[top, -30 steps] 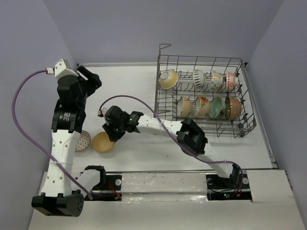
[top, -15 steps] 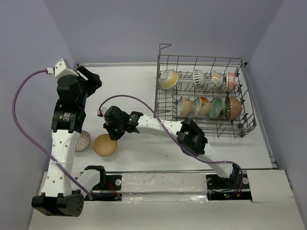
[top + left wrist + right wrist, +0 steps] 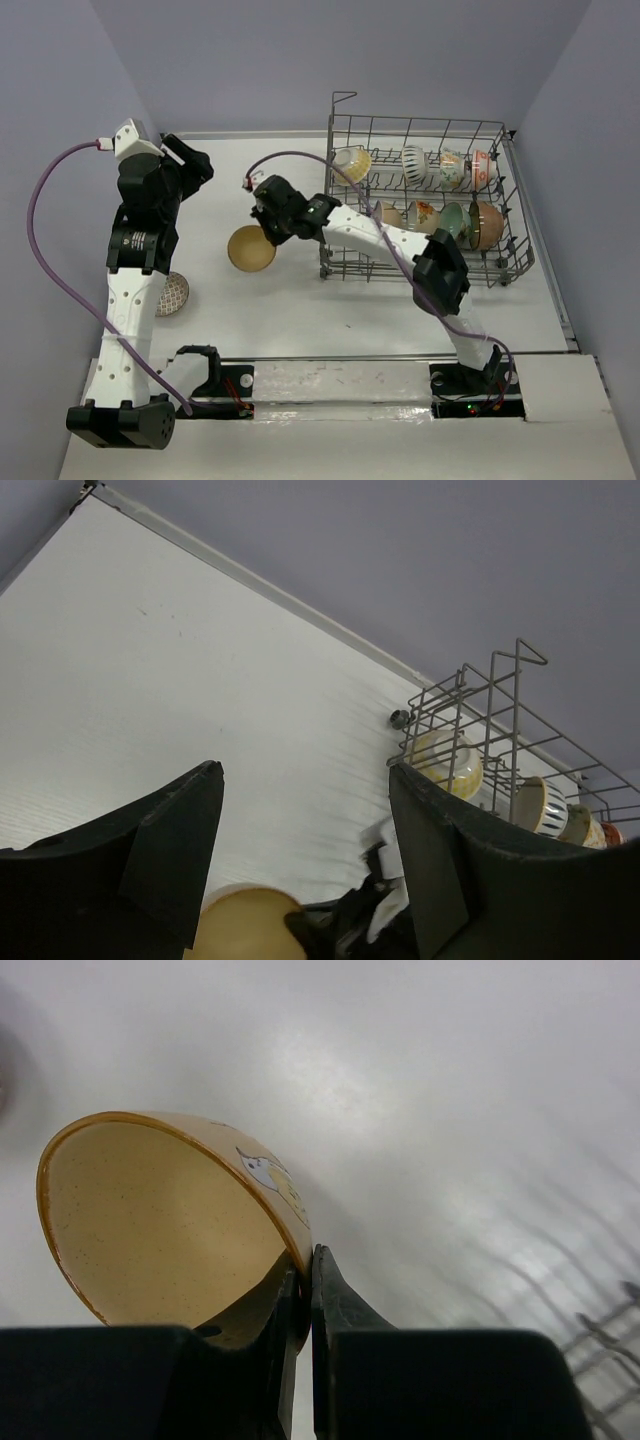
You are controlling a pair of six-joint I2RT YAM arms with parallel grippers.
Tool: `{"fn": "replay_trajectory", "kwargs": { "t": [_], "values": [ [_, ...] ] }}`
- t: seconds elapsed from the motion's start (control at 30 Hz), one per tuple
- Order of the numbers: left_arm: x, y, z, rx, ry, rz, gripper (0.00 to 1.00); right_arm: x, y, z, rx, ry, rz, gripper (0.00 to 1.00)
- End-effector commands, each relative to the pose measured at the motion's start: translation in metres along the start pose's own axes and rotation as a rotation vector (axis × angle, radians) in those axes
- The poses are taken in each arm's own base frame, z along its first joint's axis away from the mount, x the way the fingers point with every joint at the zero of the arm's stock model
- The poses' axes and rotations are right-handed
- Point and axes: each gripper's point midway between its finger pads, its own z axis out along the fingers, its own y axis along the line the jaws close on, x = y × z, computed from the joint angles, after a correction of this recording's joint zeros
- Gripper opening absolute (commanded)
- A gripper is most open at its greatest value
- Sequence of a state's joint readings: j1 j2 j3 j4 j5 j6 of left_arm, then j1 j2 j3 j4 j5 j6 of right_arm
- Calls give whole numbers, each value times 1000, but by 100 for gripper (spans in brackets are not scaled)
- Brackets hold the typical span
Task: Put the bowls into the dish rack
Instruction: Pick up the bowl from the corner of the board, then pass from the right arm to the left
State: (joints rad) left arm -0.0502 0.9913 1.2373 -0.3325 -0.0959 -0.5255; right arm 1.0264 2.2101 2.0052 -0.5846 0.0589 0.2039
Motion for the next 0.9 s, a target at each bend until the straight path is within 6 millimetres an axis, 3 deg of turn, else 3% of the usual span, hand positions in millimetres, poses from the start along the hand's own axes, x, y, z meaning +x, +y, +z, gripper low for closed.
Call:
{"fn": "replay_trajectory", "kwargs": {
  "t": [0.0, 0.1, 0.27, 0.47, 0.7, 0.87],
  "values": [
    [-27, -22, -5, 79, -63, -5, 76, -93, -17, -85, 28, -285, 27, 1],
    [-21, -25, 0, 90, -36, 2, 76, -115, -38, -112, 64, -353, 52, 1],
    [-8, -31, 6, 137, 23, 22, 74, -137, -68, -138, 106, -419, 81, 1],
    [6, -35, 9, 174, 72, 44, 67, -157, -97, -154, 146, -473, 97, 1],
    [38, -45, 19, 199, 174, 115, 62, -185, -104, -162, 146, -521, 83, 1],
    [48, -51, 24, 177, 189, 173, 62, -184, -99, -162, 101, -510, 64, 1]
  ]
}}
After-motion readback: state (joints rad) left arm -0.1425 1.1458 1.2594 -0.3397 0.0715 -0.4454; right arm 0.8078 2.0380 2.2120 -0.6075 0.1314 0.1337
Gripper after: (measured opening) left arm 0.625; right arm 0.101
